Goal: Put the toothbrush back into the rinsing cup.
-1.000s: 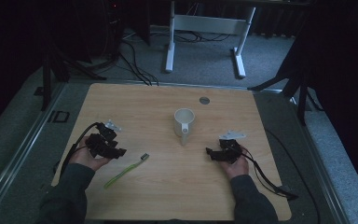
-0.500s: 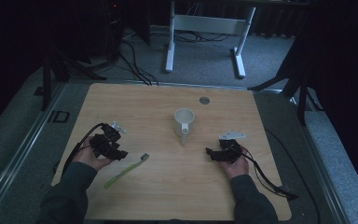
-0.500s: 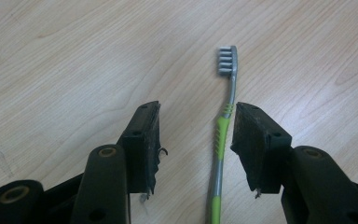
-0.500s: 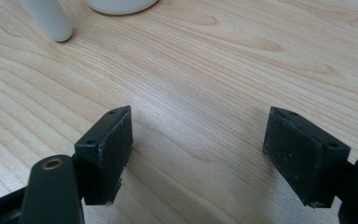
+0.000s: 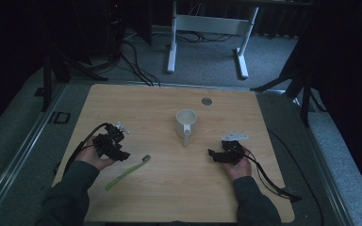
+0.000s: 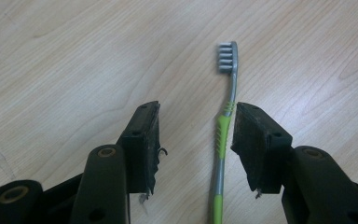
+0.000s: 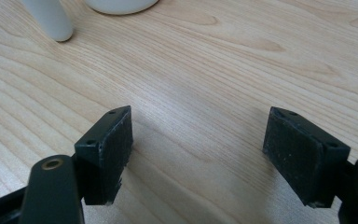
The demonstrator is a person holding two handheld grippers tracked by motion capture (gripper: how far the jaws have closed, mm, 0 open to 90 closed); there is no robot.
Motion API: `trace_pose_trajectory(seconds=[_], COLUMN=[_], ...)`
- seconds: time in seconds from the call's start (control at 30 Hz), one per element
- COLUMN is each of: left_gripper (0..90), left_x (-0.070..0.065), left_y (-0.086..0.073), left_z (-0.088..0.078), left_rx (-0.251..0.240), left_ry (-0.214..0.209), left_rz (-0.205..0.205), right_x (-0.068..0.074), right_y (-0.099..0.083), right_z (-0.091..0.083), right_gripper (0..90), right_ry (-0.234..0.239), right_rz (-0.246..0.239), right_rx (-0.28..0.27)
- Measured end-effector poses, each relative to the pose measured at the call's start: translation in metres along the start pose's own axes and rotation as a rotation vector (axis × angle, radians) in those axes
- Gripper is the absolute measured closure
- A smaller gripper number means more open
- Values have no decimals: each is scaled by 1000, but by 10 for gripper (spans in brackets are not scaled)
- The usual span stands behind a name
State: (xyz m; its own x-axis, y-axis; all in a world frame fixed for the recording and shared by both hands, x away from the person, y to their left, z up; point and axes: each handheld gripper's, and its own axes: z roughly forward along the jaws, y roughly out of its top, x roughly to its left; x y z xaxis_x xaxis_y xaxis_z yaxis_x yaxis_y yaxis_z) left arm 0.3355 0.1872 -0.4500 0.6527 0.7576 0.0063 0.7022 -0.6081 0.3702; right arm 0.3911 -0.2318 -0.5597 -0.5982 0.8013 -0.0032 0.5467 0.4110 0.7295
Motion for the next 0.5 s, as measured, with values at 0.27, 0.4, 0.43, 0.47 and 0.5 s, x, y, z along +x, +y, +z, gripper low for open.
trace_pose_trajectory(seconds=[0.27,0.4,0.43,0.47,0.5], left_gripper=[514,515,515,515,515], left_x=[-5,-7,-8,-8,-9], left_y=[4,6,7,7,7], left_z=[7,10,11,11,12], left_rx=[12,20,20,20,19], left_ry=[-10,-17,-17,-15,-16], left_rz=[11,16,19,21,20], right_x=[0,0,0,0,0], right_y=[0,0,0,0,0], right_z=[0,0,0,0,0], right_gripper=[236,236,236,235,236], right_ry=[0,0,0,0,0], right_rz=[0,-1,-1,-1,0], right_rx=[0,0,0,0,0])
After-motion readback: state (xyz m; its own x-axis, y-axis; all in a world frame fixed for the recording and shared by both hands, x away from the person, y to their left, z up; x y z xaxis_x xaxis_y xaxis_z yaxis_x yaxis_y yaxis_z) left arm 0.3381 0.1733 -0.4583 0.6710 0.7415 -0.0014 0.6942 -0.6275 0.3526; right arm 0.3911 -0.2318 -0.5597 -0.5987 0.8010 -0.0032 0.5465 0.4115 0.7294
